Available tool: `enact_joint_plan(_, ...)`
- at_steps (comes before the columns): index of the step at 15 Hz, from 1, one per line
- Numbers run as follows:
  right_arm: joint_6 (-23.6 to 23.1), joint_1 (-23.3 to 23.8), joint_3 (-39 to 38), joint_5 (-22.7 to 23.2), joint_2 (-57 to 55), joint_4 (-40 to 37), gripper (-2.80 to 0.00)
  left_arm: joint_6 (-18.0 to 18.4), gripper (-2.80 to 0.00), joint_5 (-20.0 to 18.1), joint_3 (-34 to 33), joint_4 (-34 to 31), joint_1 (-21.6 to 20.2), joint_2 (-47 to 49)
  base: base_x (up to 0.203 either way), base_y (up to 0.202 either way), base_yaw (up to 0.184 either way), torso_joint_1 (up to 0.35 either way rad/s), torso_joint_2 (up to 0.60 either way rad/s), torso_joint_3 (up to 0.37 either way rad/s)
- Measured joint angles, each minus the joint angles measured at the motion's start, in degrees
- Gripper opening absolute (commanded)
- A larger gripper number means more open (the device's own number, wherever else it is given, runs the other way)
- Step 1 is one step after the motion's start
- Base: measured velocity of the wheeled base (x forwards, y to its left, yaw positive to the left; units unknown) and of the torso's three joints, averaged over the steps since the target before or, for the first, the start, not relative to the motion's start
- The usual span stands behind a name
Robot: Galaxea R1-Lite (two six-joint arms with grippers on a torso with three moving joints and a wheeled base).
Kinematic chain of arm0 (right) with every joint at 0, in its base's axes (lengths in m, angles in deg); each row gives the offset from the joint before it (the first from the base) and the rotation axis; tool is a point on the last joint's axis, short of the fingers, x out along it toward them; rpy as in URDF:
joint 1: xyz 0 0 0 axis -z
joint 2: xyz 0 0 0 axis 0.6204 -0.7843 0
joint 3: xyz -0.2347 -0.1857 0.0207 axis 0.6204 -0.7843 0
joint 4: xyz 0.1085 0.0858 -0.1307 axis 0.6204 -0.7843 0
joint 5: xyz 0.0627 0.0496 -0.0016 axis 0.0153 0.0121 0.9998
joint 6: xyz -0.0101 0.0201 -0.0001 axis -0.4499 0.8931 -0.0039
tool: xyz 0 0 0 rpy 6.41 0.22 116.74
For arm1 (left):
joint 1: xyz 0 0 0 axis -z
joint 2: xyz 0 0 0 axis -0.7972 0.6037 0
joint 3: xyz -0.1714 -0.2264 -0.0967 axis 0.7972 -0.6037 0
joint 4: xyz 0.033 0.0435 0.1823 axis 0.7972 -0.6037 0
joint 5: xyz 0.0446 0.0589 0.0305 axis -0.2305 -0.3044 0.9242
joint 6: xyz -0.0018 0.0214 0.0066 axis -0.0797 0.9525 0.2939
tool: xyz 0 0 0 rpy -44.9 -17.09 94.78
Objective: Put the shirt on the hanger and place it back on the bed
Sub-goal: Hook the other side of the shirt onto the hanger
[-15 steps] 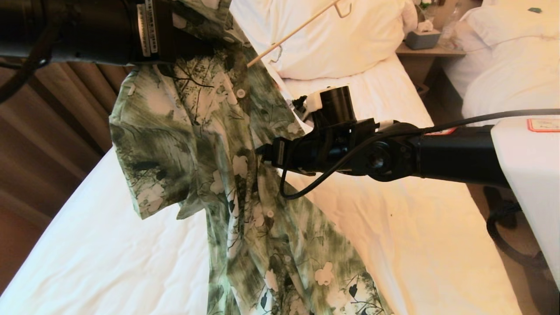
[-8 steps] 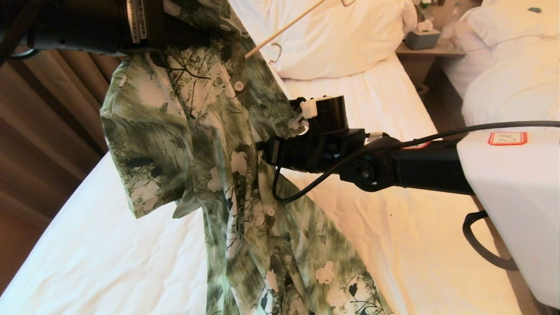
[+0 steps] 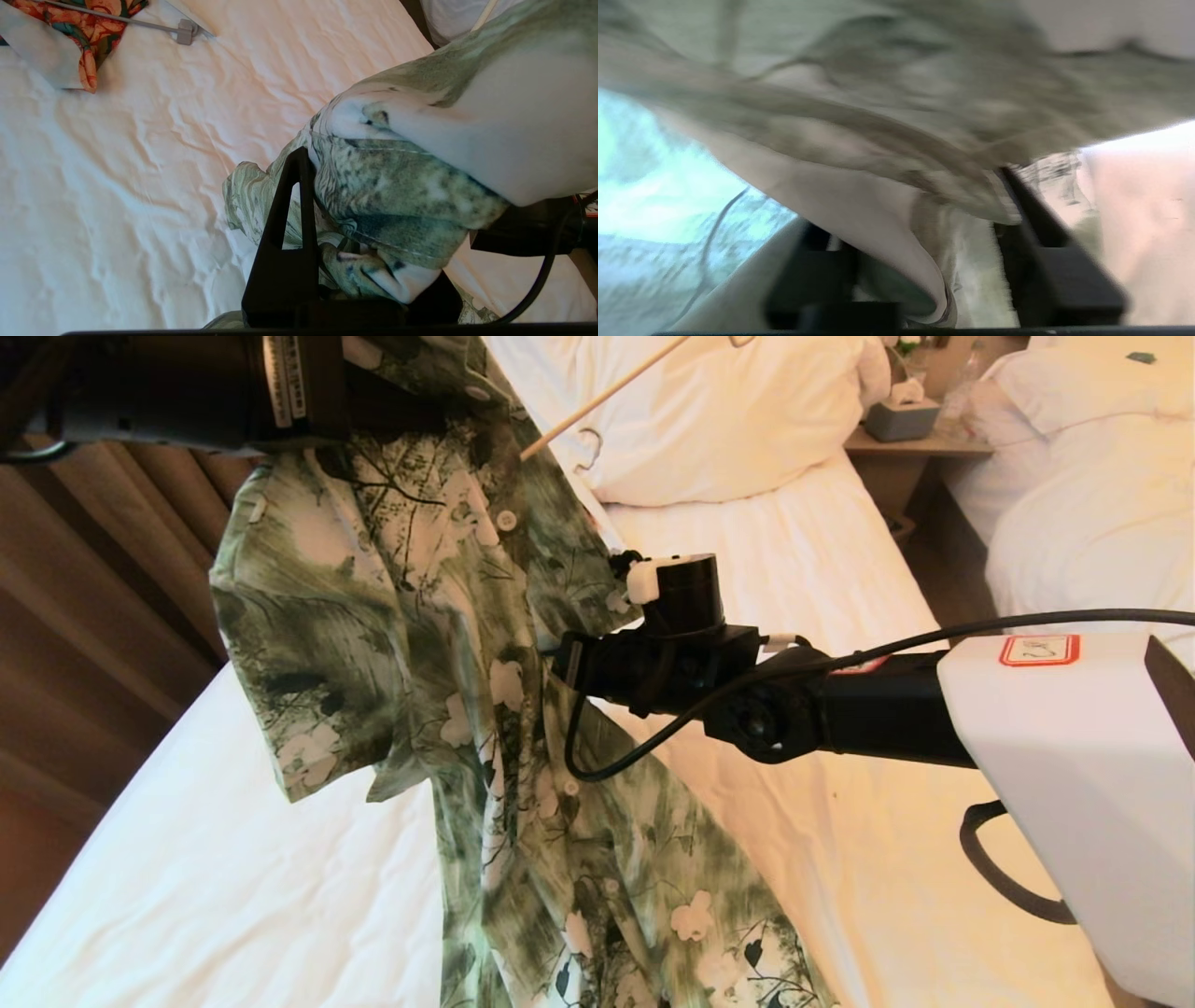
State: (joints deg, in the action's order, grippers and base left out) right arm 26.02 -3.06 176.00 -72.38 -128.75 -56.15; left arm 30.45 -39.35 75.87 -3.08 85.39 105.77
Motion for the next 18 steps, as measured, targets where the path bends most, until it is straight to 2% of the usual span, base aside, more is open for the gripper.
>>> enact_joint_plan(2, 1.27, 2.07, 0.0, -0.86, 0.89, -0.19, -2.8, -1.83, -2.8, 0.0, -0.97, 0.05, 0.0, -0.48, 0.0, 0.0, 0.0, 0.0, 0.0, 0.0)
enact_joint_plan(6, 6.6, 7.45, -0.06, -0.87, 4.45, -0.5, -2.8, -2.31, -2.8, -0.13, -3.39, 0.2, -0.02, -1.11, 0.0, 0.0, 0.0, 0.0, 0.0, 0.0)
enact_joint_plan(9, 9.82, 10.24, -0.24, -0.83, 7.2, -1.4, -2.8, -2.64, -2.8, -0.28, -8.03, 0.74, -0.02, -1.5, 0.0, 0.0, 0.0, 0.0, 0.0, 0.0)
enact_joint_plan(14, 12.04, 11.74, -0.5, -0.78, 10.56, -4.66, -2.8, -3.86, -2.8, -0.15, -18.23, 8.58, 0.07, -2.03, 0.0, 0.0, 0.0, 0.0, 0.0, 0.0)
enact_joint_plan(18, 14.35, 13.33, -0.55, -0.75, 12.46, -6.81, -2.8, -4.08, -2.8, -0.11, -23.71, 9.62, -0.34, -2.1, 0.0, 0.0, 0.0, 0.0, 0.0, 0.0)
